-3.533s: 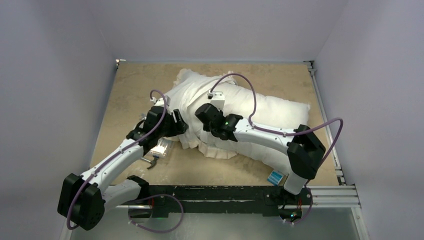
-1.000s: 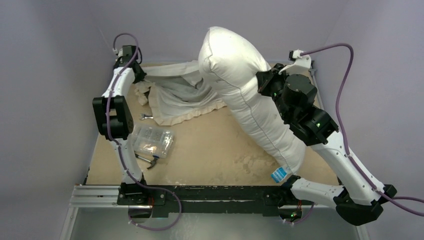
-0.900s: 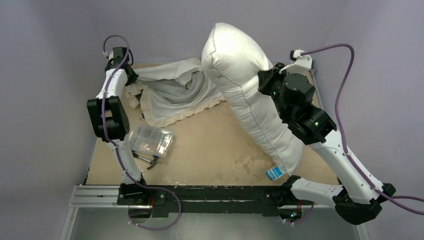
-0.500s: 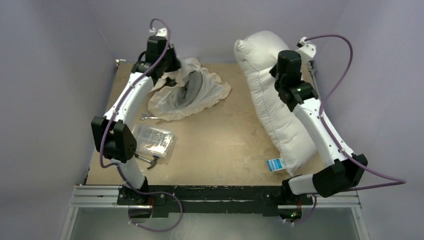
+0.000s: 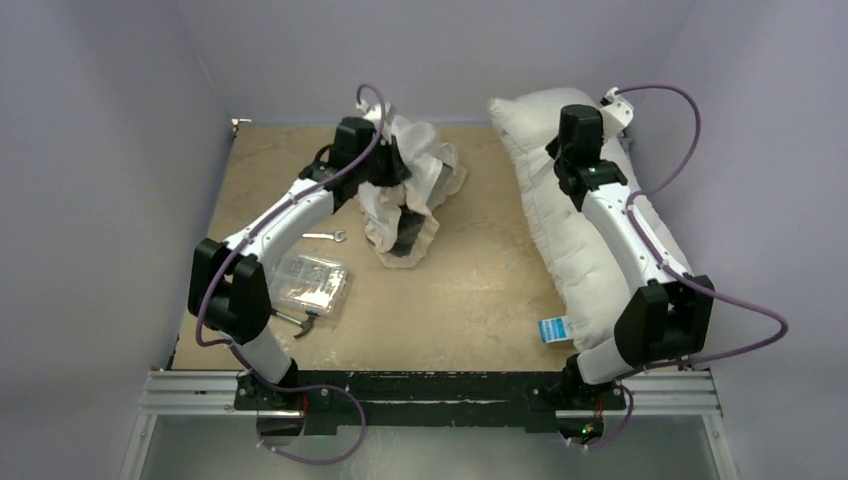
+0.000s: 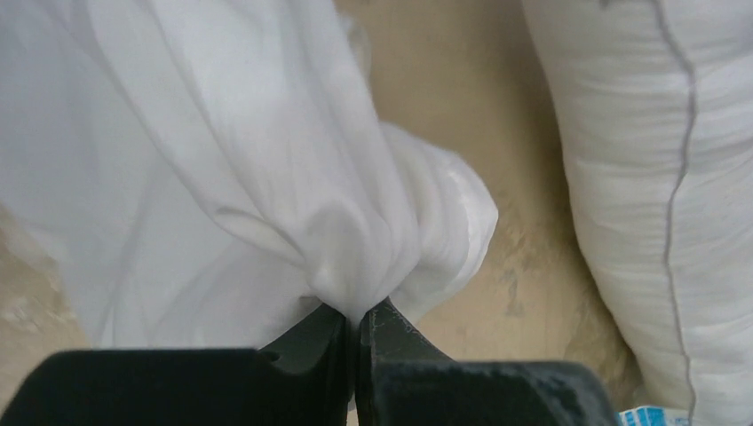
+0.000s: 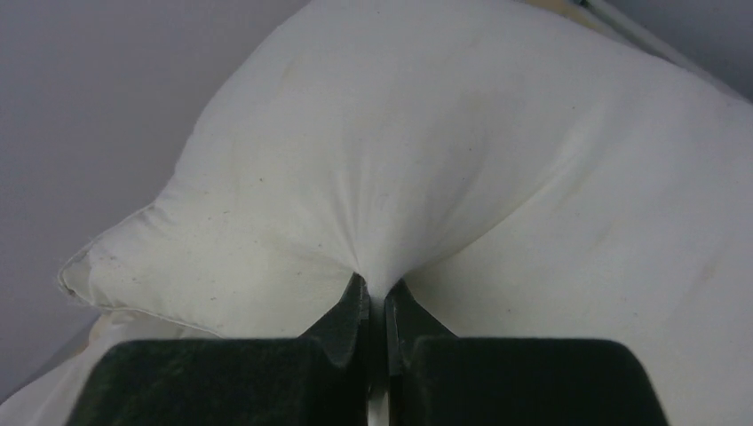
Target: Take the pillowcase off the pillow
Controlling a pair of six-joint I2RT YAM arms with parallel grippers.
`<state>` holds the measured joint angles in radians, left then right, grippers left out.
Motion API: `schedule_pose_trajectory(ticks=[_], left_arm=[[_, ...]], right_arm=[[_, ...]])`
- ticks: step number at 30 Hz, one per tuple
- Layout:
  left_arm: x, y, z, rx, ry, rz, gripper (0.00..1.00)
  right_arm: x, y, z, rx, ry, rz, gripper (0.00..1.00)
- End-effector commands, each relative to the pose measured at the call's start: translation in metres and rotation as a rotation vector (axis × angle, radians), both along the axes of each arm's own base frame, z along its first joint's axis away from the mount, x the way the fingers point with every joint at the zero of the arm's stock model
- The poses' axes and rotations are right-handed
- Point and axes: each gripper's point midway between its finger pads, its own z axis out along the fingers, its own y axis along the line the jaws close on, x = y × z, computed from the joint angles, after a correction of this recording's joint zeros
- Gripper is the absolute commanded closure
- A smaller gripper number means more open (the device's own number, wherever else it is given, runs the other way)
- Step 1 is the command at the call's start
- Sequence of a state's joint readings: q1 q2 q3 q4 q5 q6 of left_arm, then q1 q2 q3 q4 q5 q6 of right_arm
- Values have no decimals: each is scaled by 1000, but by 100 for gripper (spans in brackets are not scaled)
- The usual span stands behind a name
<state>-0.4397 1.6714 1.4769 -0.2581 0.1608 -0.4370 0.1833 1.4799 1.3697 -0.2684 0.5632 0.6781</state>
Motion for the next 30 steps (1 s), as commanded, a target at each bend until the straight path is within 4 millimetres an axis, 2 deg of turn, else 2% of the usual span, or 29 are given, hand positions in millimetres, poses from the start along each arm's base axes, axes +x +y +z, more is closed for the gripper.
schedule_pose_trajectory(ticks=[1, 2, 4, 7, 11, 15, 17, 21, 25, 30], left_arm=[[-58, -22, -105, -6, 277, -83, 100], [-72, -26, -120, 3, 315, -101, 96], [-96, -33, -136, 19, 350, -130, 85], [-110, -27, -131, 29, 341, -110, 67], [-101, -5, -84, 63, 213, -19, 47], [-92, 24, -30, 101, 73, 100, 29], [-90, 41, -5, 117, 13, 166, 25], [-93, 80, 36, 158, -90, 321, 24], [-110, 134, 77, 189, -204, 517, 19], [-153, 213, 126, 211, -356, 793, 8]], right_arm=[[17, 17, 15, 78, -97, 47, 100], [17, 18, 15, 78, -99, 52, 100], [17, 20, 19, 77, -110, 70, 96], [13, 21, 31, 80, -137, 89, 75], [2, 20, 51, 78, -189, 101, 51], [-11, 14, 68, 69, -220, 88, 38], [-20, 10, 78, 64, -239, 74, 32], [-47, -5, 107, 53, -309, 23, 16], [-85, -26, 140, 56, -404, -61, 4], [-139, -57, 170, 52, -524, -195, 1]])
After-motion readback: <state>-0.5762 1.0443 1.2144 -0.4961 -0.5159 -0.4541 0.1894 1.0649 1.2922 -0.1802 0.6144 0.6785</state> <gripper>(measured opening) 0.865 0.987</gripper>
